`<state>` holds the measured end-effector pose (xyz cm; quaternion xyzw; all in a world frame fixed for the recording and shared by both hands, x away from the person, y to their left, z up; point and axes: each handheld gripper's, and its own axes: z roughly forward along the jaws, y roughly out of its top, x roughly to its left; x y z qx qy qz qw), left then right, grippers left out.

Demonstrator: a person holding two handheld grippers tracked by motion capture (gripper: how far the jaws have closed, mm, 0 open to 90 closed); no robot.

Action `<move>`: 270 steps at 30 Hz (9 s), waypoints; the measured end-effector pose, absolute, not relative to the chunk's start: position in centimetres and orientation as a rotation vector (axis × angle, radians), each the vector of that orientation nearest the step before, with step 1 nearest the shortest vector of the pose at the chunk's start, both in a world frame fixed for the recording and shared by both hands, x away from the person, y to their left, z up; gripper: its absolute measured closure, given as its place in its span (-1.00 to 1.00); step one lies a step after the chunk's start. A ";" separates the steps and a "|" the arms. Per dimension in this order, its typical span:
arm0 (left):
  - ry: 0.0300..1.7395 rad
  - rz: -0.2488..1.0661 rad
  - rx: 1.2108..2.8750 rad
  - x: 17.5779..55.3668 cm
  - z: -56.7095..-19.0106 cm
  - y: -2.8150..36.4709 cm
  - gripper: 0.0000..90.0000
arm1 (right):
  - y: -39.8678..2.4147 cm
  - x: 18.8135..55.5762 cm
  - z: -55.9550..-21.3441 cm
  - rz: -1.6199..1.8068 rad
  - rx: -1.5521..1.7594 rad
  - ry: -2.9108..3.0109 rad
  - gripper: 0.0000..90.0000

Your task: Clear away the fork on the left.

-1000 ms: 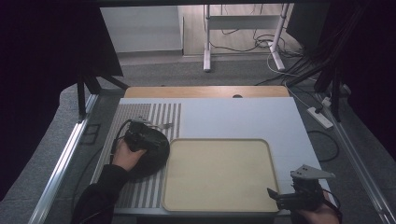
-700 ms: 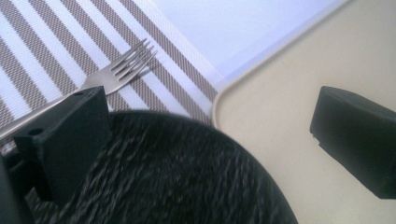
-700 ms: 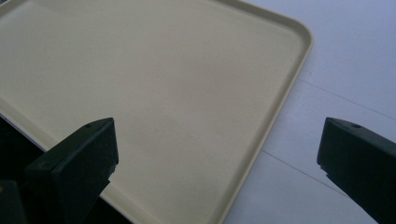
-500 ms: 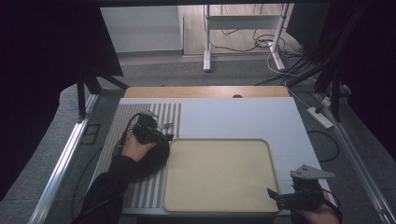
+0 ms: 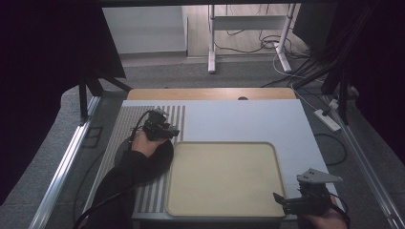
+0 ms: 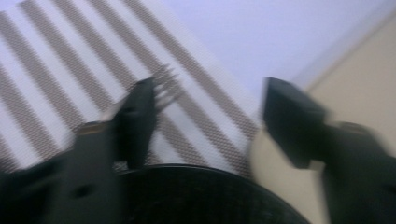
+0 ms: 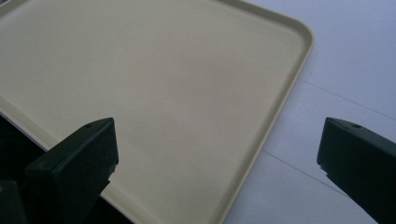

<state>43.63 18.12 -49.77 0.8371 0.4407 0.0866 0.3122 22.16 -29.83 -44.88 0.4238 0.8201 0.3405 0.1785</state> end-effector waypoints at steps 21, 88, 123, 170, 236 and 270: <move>1.222 0.105 2.295 46.9 -52.2 16.8 0.98 | -29.9 22.2 -44.9 0.967 1.194 2.324 -1.00; 1.343 0.189 2.341 50.6 -52.5 25.1 -1.00 | -29.7 22.2 -44.9 0.955 1.176 2.351 -1.00; 1.085 0.199 2.443 49.3 -52.2 26.7 0.90 | -29.6 22.1 -45.0 0.943 1.165 2.369 -1.00; 1.150 0.112 2.392 42.9 -48.9 28.0 0.89 | -29.4 22.1 -45.0 0.927 1.155 2.367 -1.00; 1.167 -0.028 2.323 29.1 -48.2 17.0 0.89 | -29.3 22.0 -44.9 0.933 1.124 2.375 -1.00; 1.115 -0.026 2.402 29.7 -51.1 10.0 0.85 | -29.1 22.0 -45.0 0.913 1.103 2.397 -1.00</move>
